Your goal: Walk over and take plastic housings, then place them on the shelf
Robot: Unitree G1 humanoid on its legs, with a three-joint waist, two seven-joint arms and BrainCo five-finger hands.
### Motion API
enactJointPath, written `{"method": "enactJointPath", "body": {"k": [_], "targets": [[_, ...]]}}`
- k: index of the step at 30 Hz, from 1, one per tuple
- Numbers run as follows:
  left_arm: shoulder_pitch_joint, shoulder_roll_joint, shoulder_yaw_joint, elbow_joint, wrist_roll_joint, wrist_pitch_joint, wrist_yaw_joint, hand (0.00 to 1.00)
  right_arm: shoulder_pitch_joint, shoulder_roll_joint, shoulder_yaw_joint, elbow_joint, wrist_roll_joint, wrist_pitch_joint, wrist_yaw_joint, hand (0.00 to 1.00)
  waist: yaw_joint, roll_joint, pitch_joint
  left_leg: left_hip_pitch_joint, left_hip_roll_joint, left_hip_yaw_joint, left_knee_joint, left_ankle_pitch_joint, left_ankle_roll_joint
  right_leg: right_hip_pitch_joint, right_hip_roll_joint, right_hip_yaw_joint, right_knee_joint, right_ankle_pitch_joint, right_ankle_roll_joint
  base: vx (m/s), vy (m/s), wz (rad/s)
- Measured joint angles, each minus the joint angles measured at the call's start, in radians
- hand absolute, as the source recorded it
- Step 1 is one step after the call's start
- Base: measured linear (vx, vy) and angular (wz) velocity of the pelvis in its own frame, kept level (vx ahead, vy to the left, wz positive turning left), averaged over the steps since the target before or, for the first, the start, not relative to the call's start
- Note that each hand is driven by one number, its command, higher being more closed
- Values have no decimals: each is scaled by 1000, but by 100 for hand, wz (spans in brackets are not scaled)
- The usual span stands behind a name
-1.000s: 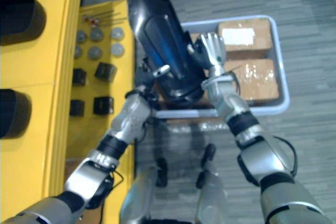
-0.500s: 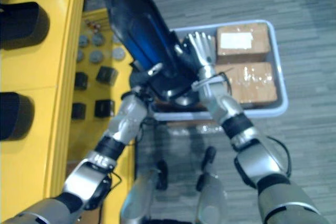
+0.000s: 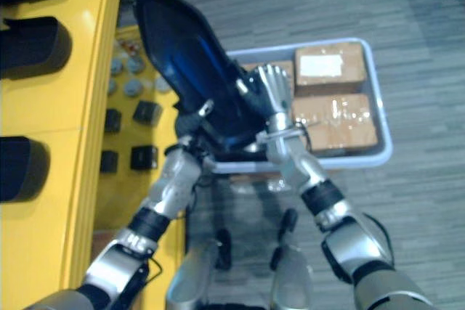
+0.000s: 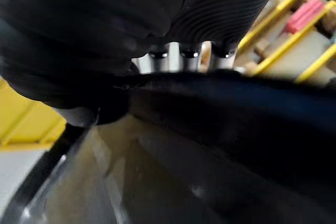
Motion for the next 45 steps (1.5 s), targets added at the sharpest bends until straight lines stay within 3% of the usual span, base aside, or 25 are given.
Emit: {"method": "enactJointPath", "body": {"k": [4,8,12,15,18,23,26,30,33,37,40,45], "targets": [[57,9,-5,-66,8,-7,-3,100,59,19,-11,-49,43,-30,-1,0,-2,-16,-2,22,-1,0,-7,0,0,25,0,-2,-11,1,1,-17,67,2],[115,37,-28,-127,90,-2,-3,100,173,38,-42,-118,109,-47,3,0,-1,-34,-11,56,0,1,-26,0,0,61,0,-4,-32,1,2,-4,61,1],[136,50,-41,-198,202,50,4,100,300,38,-100,-204,129,-77,8,0,-6,-66,-33,65,0,4,-36,0,-2,68,2,-3,-39,1,3,5,37,-1],[140,38,-39,-240,273,79,28,100,370,31,-167,-299,148,-130,26,0,-20,-84,-44,92,1,15,-38,-4,-3,89,2,1,-42,2,4,7,57,-8],[172,13,-5,-252,352,82,57,100,399,21,-256,-415,216,-199,81,0,-21,-89,-89,118,2,38,-52,-12,0,107,10,23,-55,-1,12,-23,39,-21],[229,-6,54,-253,477,83,109,100,421,-15,-345,-522,414,-298,269,0,-22,-91,-148,152,15,58,-53,-26,-6,136,19,40,-70,-6,19,-23,39,-12],[264,-18,78,-276,559,83,129,100,476,-13,-382,-562,537,-317,333,0,-20,-91,-162,167,15,62,-59,-25,-6,138,20,46,-70,-6,19,-4,13,-4],[339,-36,91,-312,597,79,163,100,625,35,-476,-598,646,-323,345,0,-21,-90,-186,176,15,79,-73,-26,-7,138,20,56,-70,-10,24,5,36,-10],[395,-47,93,-346,609,64,189,100,776,95,-521,-601,680,-316,320,0,-31,-89,-193,187,13,87,-84,-27,-7,137,20,68,-71,-12,27,3,35,-12],[494,-55,130,-429,620,-24,182,100,928,175,-547,-548,709,-291,309,0,-50,-86,-197,204,18,121,-98,-34,-8,130,28,101,-71,-16,26,-8,28,-24],[585,-65,161,-518,618,-99,142,100,1025,212,-605,-446,772,-274,307,0,-58,-76,-217,202,18,136,-109,-35,-9,113,30,112,-72,-19,26,10,17,-16],[749,-68,222,-574,572,-159,43,100,1127,237,-670,-389,849,-278,331,0,-72,-55,-230,210,19,139,-119,-36,-10,112,33,116,-72,-20,28,7,10,-2]]}}
